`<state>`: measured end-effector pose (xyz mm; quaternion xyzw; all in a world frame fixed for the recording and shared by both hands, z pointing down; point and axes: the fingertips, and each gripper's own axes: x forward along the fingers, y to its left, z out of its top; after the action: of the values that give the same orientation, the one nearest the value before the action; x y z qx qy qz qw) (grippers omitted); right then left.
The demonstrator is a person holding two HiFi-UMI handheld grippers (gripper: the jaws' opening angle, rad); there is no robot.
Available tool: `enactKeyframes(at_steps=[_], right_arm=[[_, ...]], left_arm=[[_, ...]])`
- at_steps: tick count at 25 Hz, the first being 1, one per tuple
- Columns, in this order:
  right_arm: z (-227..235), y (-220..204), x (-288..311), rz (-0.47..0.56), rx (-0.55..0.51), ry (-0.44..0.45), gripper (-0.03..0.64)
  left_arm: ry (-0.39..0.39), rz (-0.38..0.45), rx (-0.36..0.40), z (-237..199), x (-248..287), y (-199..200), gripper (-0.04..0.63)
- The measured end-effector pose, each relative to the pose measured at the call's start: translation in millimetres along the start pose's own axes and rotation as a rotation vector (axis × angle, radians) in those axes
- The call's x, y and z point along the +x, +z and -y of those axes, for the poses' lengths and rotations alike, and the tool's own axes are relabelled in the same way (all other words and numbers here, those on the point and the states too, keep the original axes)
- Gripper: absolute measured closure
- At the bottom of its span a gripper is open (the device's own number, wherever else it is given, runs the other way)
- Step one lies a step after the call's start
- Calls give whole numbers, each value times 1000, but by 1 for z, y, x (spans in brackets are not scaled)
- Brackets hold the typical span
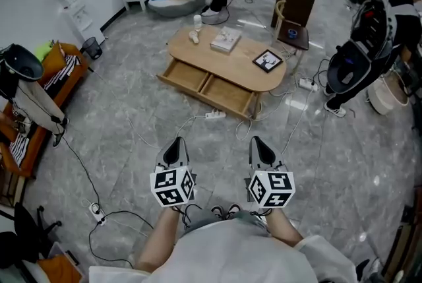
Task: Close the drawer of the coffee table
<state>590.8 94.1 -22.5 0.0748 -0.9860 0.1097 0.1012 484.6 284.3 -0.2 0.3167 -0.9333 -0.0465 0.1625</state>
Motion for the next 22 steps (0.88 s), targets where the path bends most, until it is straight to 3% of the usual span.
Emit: enactKeyframes(at_steps=[4,6,11,22], right_arm=[[-1,4,0,12,12,0,615],[-2,7,0,17,11,3,581],[1,10,0,25,23,-2,549],[11,19,-3,43,10,-41,366]], left_arm=[[-12,2,4,1,-1,2,598],[-15,12,-6,0,-2,4,598],[-23,36,-1,0,-2,10,517],[-3,56,-4,-13,-6,20,314]])
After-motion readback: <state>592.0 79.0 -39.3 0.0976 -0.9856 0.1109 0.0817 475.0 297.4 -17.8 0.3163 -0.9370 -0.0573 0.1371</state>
